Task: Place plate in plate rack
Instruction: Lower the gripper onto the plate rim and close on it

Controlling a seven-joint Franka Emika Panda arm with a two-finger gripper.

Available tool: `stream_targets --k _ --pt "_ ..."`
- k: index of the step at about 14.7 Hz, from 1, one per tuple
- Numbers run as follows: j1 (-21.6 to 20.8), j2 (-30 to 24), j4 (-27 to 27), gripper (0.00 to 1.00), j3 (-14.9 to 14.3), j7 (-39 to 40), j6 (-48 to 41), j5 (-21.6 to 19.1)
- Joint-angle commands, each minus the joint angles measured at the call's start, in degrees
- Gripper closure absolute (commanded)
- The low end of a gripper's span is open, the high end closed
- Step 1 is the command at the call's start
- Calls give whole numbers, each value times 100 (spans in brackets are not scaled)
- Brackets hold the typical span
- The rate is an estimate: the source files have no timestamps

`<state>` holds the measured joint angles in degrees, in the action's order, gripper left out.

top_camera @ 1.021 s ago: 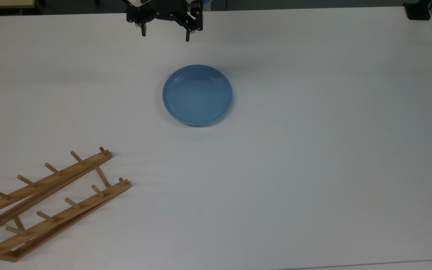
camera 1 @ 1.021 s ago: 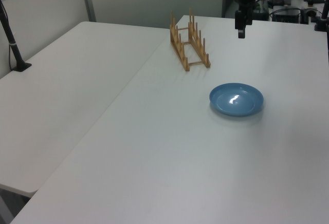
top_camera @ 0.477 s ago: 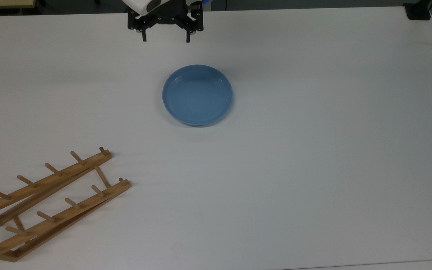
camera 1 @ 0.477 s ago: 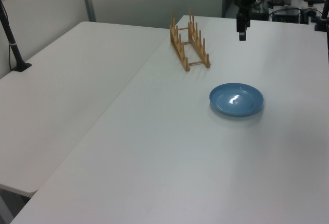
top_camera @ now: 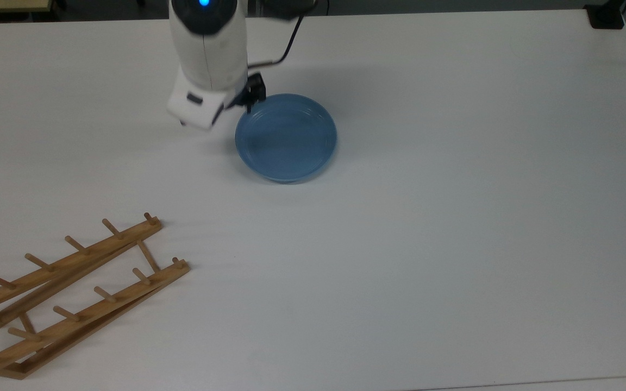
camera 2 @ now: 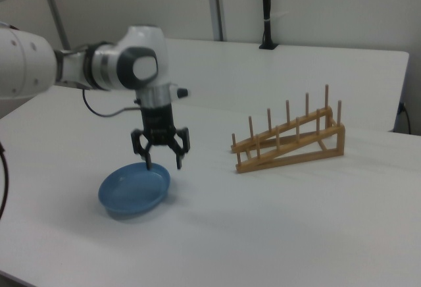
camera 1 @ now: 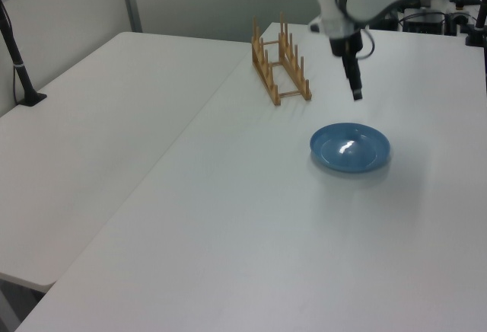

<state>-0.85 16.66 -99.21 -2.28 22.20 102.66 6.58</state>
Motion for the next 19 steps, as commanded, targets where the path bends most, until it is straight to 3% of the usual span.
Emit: stream_targets --k 1,5,7,9,10,14,15,18,19 --pt "-38 433 -116 52 -44 118 517 54" --pt "-82 741 -107 89 -36 -127 711 36" --pt "-82 785 -107 97 -36 -155 738 36" --pt "-82 786 -98 98 -36 -163 738 19" --pt "-74 786 -90 83 -36 -207 738 10" --pt "-73 786 -72 73 -36 -295 694 1" --pt "-82 786 -72 74 -36 -295 703 1" --pt "-73 786 -63 100 -27 -295 720 1" --pt "-65 777 -37 100 -27 -287 703 1"
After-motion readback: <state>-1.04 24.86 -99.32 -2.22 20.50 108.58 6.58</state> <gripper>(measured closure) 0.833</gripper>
